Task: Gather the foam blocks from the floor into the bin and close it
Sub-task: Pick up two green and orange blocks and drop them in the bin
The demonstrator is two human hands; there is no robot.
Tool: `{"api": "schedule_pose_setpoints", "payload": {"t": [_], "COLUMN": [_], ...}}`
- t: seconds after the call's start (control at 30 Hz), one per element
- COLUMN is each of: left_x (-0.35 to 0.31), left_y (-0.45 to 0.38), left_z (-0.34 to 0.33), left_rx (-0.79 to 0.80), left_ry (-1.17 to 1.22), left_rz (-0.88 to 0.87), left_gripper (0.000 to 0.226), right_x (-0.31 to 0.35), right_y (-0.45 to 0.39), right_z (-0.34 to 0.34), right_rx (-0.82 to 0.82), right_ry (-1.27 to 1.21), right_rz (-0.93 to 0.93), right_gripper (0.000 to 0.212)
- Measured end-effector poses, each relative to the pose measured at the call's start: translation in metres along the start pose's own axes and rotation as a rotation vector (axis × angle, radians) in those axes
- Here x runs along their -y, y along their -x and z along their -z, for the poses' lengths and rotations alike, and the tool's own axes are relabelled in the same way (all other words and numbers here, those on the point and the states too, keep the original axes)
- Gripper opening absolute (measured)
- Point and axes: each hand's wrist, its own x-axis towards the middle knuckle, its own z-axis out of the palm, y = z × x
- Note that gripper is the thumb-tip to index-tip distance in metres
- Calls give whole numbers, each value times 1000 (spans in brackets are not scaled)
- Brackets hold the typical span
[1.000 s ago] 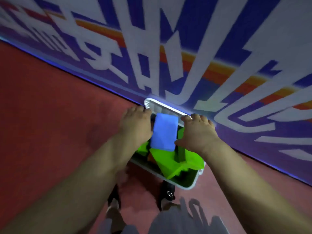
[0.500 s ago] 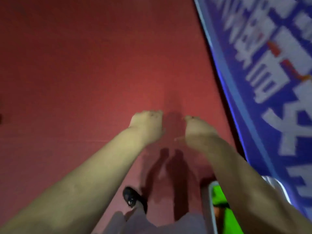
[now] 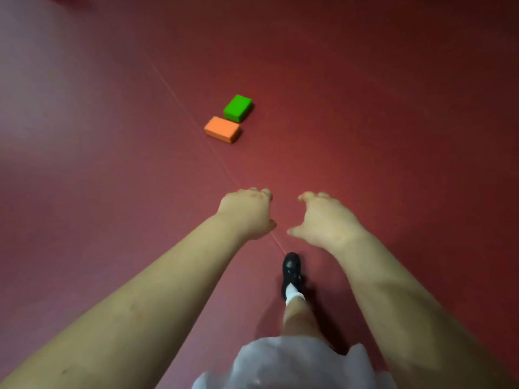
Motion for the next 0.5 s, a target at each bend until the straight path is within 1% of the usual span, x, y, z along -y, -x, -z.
{"api": "schedule_pose_setpoints", "payload": {"t": [0.2, 0.33, 0.5], "left_x": [95, 158, 250], "left_y": [-184, -291, -425], "left_z": [83, 139, 186], "left_rx": [3, 0, 5], "left_ry": [48, 96, 82], "left_rz": [156, 199, 208], "left_gripper": [56, 57, 58], "right_x": [60, 113, 181], "right_y": [-217, -343, -497], "right_z": [74, 132, 173], "right_rx": [52, 65, 88], "right_ry": [125, 200, 271], "right_rz": [94, 122, 147], "right_gripper": [69, 68, 71]}}
